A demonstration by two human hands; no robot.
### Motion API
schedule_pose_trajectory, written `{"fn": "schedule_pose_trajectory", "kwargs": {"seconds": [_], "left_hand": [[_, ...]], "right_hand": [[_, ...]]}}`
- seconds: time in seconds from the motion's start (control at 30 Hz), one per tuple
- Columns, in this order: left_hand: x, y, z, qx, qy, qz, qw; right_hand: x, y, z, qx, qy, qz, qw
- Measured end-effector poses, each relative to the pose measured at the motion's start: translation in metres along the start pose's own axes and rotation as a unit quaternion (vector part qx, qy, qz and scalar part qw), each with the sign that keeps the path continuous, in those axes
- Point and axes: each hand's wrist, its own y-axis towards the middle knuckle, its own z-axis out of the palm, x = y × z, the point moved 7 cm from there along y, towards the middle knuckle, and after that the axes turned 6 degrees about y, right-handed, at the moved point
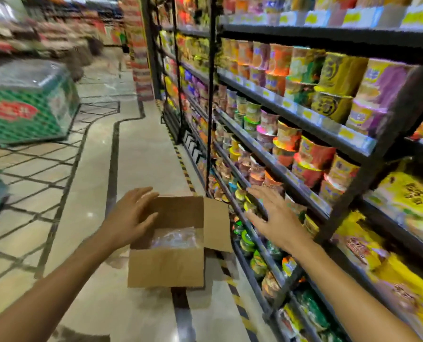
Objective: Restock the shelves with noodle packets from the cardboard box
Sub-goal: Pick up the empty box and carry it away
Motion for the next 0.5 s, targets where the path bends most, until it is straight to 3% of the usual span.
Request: {"fn": "schedule_pose_trajectory", "kwargs": {"seconds": [0.2,0.5], "left_hand": [[0.087,-0.001,0.005,0.003,-0.015,-0.034,0.999],[0.149,0.050,0.024,0.005,-0.043,0.028,0.999]], "right_hand": [[0.043,0.050,0.064,0.005,0.017,-0.003,1.000],[0.077,0.104,0.106,0.001,0.012,0.043,0.999]]}}
